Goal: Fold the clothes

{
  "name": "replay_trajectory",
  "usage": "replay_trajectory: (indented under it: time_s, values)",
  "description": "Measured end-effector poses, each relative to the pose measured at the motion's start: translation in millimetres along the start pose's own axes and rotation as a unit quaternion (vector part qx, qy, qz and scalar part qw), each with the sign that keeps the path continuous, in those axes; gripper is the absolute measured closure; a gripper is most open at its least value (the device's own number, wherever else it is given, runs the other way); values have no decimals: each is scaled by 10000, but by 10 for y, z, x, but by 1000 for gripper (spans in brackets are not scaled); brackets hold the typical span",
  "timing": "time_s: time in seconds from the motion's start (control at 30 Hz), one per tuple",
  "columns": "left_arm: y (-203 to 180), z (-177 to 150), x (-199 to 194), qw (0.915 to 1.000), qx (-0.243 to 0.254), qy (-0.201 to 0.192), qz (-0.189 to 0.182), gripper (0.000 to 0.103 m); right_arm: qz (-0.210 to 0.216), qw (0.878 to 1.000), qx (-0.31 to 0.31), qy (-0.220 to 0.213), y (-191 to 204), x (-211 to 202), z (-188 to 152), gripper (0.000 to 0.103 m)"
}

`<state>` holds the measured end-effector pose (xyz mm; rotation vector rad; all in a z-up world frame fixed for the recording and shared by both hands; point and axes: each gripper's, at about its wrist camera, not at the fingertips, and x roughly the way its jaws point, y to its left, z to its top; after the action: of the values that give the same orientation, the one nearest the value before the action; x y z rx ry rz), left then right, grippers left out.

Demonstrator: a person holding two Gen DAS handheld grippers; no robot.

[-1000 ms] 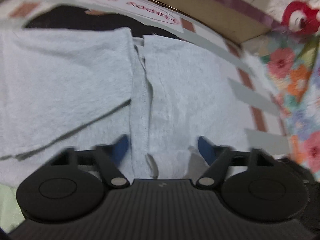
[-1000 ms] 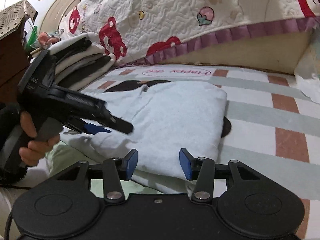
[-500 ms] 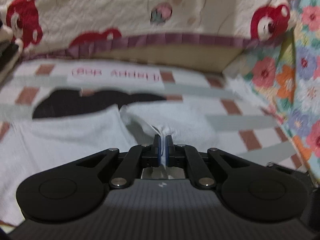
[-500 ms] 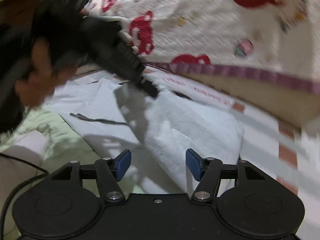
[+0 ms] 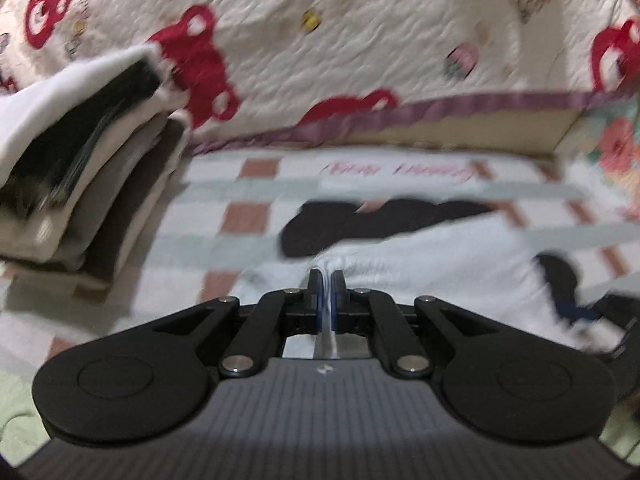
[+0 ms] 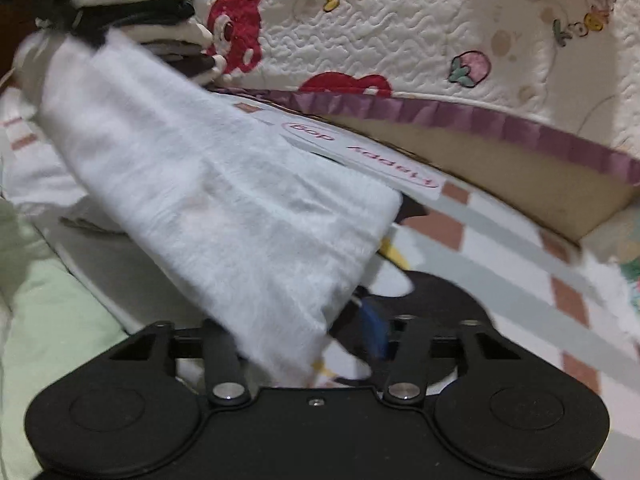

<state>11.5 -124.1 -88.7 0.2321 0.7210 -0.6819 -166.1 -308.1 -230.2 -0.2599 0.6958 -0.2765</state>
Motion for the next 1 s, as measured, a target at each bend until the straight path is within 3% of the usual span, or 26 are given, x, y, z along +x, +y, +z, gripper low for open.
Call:
replay_trajectory:
  time_s: [0.03, 0.17, 0.27, 0.37, 0.6, 0.9, 1.0]
  values:
    - [100, -14, -21, 10000, -3, 1, 80, 100, 39, 10000, 55, 0, 8, 9, -5, 63]
    - [444, -340, 179, 9914, -1215, 272, -403, 100, 194, 9994, 277, -2, 39, 44, -23, 67]
    - [761, -345, 128, 9708, -2196, 67, -962, 100, 311, 9985, 443, -3, 62, 71, -37, 45]
    - [724, -145, -192, 9831, -1540, -601, -782, 100, 437, 9969, 652, -24, 68, 80, -32, 44]
    - [837, -248, -70, 9881, -1462, -368, -319, 100, 548, 9948, 858, -44, 132, 108, -20, 50]
    - [914, -386, 61, 9929, -1118, -96, 405, 100, 703, 9940, 837, -81, 238, 46, 18, 47]
    - [1114, -525, 297, 9857, -1557, 484, 431, 100, 759, 9934, 852, -94, 278, 36, 20, 51]
